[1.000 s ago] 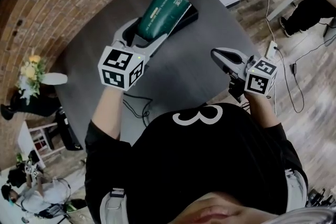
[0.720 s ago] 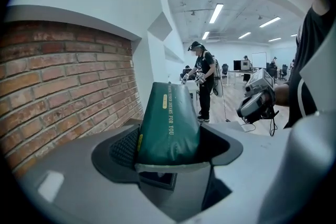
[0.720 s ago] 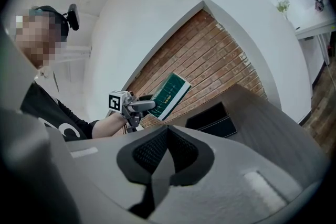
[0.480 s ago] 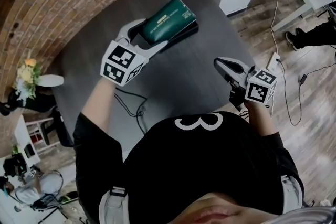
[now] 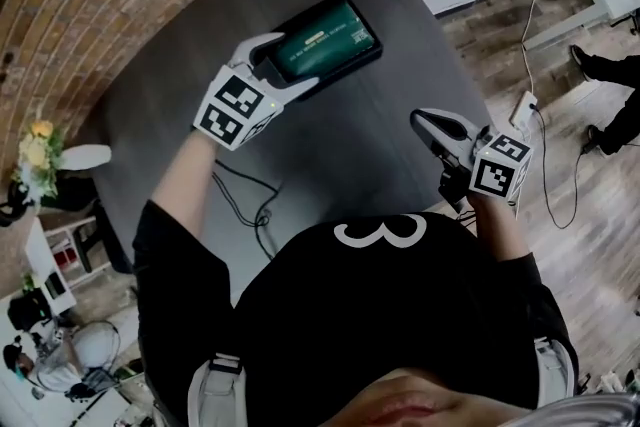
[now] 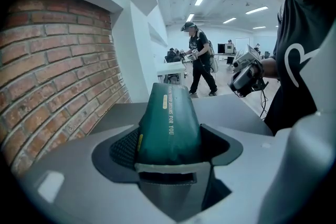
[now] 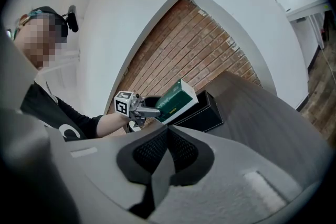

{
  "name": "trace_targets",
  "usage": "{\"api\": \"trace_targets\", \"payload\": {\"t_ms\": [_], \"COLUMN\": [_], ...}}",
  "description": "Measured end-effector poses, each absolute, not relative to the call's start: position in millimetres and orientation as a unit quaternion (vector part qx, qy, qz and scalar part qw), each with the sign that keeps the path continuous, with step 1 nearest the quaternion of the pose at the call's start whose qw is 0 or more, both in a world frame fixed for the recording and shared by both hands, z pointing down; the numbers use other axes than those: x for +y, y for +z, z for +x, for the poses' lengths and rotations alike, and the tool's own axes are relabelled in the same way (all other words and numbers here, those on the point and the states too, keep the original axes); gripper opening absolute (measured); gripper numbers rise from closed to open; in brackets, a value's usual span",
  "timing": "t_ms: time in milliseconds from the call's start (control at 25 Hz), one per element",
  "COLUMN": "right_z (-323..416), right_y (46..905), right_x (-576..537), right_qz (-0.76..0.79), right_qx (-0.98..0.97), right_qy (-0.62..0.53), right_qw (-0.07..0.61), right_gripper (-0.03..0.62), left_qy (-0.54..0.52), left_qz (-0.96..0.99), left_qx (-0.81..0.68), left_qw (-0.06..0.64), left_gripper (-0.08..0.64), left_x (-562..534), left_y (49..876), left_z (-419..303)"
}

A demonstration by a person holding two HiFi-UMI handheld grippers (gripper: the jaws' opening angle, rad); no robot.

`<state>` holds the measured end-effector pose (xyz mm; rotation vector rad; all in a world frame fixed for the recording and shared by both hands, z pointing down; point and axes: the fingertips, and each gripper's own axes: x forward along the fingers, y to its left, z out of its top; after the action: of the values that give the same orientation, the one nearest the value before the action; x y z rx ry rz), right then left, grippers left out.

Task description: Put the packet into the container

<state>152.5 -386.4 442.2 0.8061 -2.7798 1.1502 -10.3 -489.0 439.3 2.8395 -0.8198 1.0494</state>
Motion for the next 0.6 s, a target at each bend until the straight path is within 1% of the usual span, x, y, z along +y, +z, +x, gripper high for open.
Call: {"api": "trace_targets", "payload": {"t_ms": [160, 600], "right_z": [151.7, 162.4], "right_y": [449.0, 478.9], "right_x": [-388.3, -392.6], "right_qz": [0.262, 0.277], "right_qx": [-0.890, -0.873], "right_qy": [0.374, 0.401], "right_qw": [0.018, 0.030], "right_gripper": [0.002, 0.000], "left_qy": [0.347, 0.367], "left_qz": [0.903, 0.897], "left_qx": [-0.251, -0.241], "left_qw": [-0.002, 0.051], "left_gripper": [0.382, 0.385], "left_x": [-501.8, -521.1], "left_y": [458.3, 508.4], "left_z": [-7.4, -11.5]}}
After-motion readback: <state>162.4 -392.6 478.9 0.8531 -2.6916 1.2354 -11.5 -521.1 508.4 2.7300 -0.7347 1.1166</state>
